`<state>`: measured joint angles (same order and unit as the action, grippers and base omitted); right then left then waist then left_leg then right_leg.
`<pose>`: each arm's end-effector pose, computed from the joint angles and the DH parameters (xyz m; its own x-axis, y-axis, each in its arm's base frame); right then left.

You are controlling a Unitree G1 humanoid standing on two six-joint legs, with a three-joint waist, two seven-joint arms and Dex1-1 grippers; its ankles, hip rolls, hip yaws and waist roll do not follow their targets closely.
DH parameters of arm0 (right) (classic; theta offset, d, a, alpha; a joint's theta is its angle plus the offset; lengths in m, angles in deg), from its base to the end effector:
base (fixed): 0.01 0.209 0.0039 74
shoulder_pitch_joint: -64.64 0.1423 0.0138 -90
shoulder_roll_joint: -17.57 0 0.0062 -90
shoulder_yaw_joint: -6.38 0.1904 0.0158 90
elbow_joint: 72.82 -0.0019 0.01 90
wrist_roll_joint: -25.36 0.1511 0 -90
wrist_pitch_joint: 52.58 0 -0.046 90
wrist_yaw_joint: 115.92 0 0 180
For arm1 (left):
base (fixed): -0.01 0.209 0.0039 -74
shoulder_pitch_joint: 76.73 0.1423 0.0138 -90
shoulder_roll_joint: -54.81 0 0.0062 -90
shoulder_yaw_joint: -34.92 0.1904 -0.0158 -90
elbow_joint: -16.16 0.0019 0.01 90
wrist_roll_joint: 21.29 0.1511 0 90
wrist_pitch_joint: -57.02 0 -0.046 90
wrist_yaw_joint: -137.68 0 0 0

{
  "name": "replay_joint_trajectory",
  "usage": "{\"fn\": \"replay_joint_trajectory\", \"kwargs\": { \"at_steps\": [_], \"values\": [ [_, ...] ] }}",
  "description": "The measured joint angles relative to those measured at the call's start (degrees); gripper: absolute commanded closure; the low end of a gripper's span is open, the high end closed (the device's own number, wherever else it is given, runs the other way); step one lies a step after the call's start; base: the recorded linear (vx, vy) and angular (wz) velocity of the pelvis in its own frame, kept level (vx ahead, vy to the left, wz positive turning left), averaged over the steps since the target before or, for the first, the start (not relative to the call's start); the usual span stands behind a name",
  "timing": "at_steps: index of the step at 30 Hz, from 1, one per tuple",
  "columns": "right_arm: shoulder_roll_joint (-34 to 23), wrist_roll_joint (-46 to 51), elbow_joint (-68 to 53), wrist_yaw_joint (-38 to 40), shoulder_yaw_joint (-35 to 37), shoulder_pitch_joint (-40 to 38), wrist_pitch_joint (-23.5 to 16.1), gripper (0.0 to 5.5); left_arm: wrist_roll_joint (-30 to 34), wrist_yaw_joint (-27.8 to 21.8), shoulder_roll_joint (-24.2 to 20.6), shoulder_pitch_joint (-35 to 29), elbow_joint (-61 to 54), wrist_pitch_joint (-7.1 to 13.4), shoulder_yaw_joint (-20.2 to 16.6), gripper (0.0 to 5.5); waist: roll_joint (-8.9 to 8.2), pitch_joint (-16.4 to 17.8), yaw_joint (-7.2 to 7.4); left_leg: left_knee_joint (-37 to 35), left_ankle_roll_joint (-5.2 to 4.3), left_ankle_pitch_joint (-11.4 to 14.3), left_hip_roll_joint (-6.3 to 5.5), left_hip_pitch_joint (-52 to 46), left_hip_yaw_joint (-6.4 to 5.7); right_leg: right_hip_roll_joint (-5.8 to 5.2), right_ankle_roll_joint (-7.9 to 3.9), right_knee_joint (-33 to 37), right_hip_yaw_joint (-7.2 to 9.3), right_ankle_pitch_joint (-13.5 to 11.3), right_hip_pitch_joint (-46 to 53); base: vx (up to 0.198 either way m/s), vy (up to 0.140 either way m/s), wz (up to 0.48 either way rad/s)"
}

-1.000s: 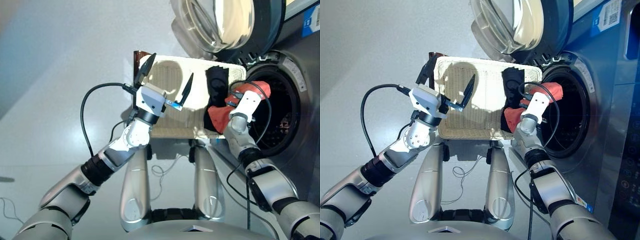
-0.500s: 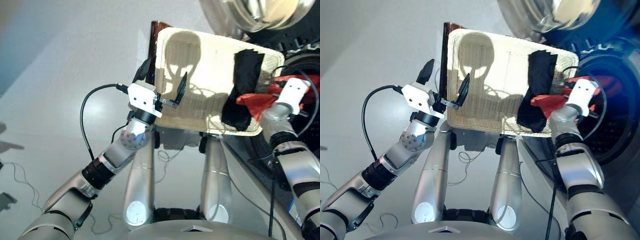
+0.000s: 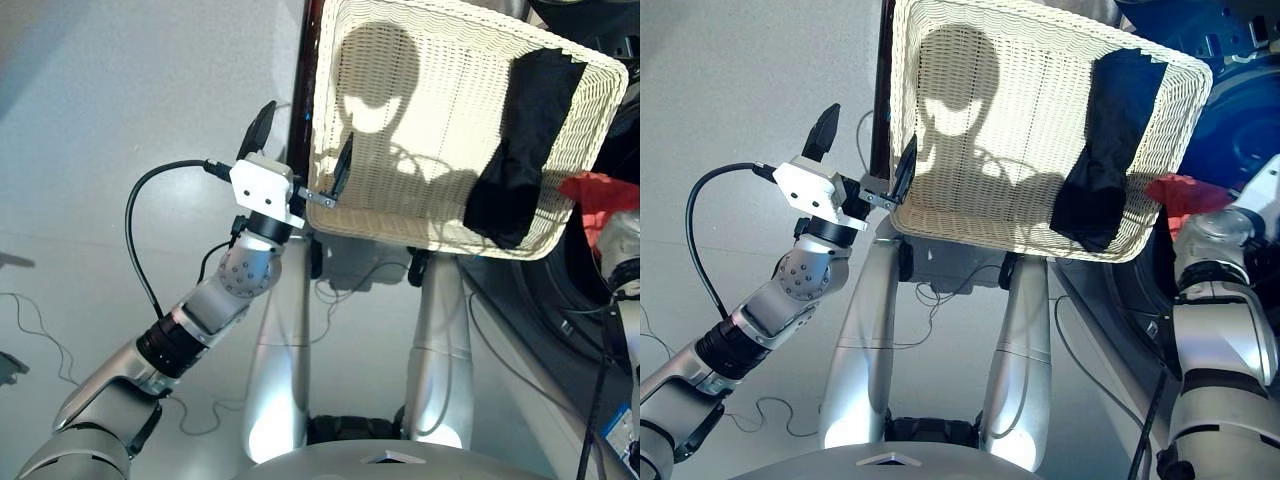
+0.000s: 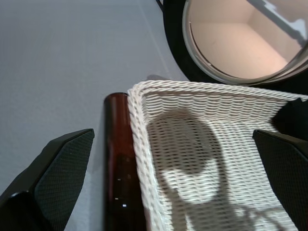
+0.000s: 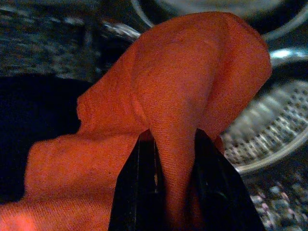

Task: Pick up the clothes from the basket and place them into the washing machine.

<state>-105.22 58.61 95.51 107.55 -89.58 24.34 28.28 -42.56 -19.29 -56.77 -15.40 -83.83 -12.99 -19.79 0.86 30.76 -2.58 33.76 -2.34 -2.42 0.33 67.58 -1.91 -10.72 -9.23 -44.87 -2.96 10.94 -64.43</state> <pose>0.2914 -0.3902 0.1384 0.1778 -0.9833 0.0392 0.9741 0.1702 -0.1491 0.2489 0.1192 0.1519 0.7156 -0.3681 0.5937 0.2925 0.9297 0.2239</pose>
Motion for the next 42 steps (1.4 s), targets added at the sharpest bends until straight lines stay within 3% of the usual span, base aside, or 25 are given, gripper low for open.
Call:
{"fn": "replay_joint_trajectory", "kwargs": {
  "at_steps": [10, 11, 12, 19, 27, 36, 42],
  "values": [
    [-3.9, 0.3, 0.0, 0.7, 2.6, -3.3, 1.0, 5.5, 0.0, 1.2, -2.1, 0.2, -1.3, 0.0, -1.3, 0.0, -0.08, 0.0, 1.07, 0.5, 0.4, 0.3, 0.2, 0.0, 0.3, -0.16, -0.11, 0.0, -0.26, 0.0, 0.1, 0.0, 0.0, 0.0],
    [-3.9, 0.2, -0.1, 0.9, 2.6, -4.0, 1.0, 4.23, 0.0, 1.3, -2.1, 0.2, -1.4, 0.0, -1.3, 0.0, -0.08, 0.0, 1.1, 0.5, 0.41, 0.3, 0.2, -0.1, 0.31, -0.16, -0.11, 0.0, -0.27, 0.0, 0.2, 0.0, 0.0, 0.0],
    [-3.9, 0.3, -0.4, 1.1, 2.8, -4.3, 1.0, 0.0, 0.0, 1.6, -2.1, 0.2, -1.4, 0.0, -1.3, 0.0, -0.08, 0.0, 1.2, 0.5, 0.44, 0.2, 0.2, -0.2, 0.34, -0.16, -0.12, 0.0, -0.3, 0.0, 0.3, 0.0, 0.0, 0.0],
    [-2.8, 1.6, -3.9, 1.1, 3.2, -4.8, -1.5, 0.0, 0.0, 2.0, -2.1, 0.5, -1.5, 0.0, -1.4, 0.0, -0.13, 0.0, 1.44, 0.5, 0.72, 0.3, 0.47, -1.1, 0.44, 0.1, -0.19, 0.1, -0.55, -0.1, 0.9, 0.0, 0.0, 0.0],
    [3.2, 9.2, -12.0, -2.5, 3.2, -6.3, -7.9, 0.0, -0.1, 2.0, -0.8, 1.1, -1.5, 0.0, -2.7, 0.0, -0.35, 0.0, 2.94, 0.3, 0.53, 0.3, 0.97, -1.2, 0.46, 0.57, -0.15, 0.9, -0.59, -0.5, 1.3, 0.0, 0.0, 0.0],
    [18.4, 10.0, -45.0, -7.9, -1.4, -19.0, -17.5, 0.0, -1.1, 1.5, 3.5, 3.6, -1.9, 0.0, -6.5, 0.0, -1.87, 0.0, 4.26, -0.5, 0.26, 0.7, 2.26, -2.7, 1.73, 1.77, 0.24, 2.0, -1.77, -1.0, 1.8, 0.0, 0.0, 0.0],
    [20.6, 1.6, -58.0, -12.1, -7.8, -26.0, -17.6, 0.0, -1.7, -0.8, 3.8, 4.3, -2.0, 0.0, -7.2, 0.0, -1.92, 0.0, 5.73, -0.6, 0.08, 1.1, 2.54, -3.1, 1.95, 2.02, 0.26, 2.2, -2.04, -1.1, 2.1, 0.013, -0.005, -0.005]
  ]
}}
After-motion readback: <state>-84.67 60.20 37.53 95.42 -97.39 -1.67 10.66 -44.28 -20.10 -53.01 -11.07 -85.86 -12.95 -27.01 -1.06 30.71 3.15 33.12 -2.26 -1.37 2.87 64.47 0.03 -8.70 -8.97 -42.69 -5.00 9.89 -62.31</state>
